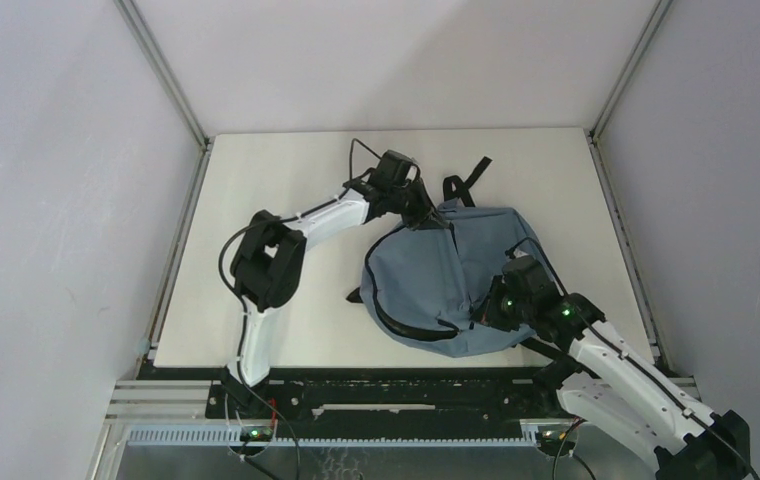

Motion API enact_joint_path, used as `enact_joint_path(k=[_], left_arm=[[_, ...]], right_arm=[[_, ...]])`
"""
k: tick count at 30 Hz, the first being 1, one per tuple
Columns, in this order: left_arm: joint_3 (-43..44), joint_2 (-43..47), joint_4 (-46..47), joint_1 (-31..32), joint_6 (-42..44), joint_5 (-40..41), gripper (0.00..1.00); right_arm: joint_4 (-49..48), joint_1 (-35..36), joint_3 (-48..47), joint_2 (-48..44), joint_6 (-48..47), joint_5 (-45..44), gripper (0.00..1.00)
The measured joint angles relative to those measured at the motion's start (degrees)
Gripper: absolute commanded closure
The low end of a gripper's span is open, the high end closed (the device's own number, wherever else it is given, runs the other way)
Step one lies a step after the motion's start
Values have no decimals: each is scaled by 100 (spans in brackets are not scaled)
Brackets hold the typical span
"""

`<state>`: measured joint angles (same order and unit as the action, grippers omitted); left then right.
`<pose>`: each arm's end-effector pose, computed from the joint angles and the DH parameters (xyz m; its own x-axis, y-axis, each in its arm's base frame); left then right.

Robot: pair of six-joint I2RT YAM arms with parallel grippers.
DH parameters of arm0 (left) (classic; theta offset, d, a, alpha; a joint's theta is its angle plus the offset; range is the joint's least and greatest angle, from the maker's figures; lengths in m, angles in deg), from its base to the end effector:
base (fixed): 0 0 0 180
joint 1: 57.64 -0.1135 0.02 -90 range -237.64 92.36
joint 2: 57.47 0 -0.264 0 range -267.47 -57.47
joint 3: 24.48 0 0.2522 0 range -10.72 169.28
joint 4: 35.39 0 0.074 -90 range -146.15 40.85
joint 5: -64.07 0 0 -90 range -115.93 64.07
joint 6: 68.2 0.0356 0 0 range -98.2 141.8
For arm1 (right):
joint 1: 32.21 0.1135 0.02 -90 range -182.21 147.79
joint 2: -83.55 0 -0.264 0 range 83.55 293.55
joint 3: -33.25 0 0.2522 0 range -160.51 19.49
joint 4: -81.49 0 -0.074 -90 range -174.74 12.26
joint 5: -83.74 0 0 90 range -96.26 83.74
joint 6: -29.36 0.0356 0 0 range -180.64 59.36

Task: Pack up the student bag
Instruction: Zip the student bag at the center of the board.

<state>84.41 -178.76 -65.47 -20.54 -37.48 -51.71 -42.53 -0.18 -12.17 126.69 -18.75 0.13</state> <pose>0.3748 -0.3029 0.2133 -0.9620 -0.2430 -0.1243 -0.0549 0.6183 -0.7841 0.1201 0.0798 0.2159 -0.8978 0.2210 -0.3808 0.0223 0.8866 0.4621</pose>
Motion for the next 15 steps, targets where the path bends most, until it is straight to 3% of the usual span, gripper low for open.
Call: enact_joint_path(k=[7,11,15], left_arm=[[-310,85,114,-116,46,-44,100],[-629,260,229,-225,48,-44,100],[-916,492,435,-439,50,50,100]], right_arm=[[-17,105,33,-116,221,-236,100],[-70,107,33,-179,304,-243,57],[133,138,2,-271,369,-269,37]])
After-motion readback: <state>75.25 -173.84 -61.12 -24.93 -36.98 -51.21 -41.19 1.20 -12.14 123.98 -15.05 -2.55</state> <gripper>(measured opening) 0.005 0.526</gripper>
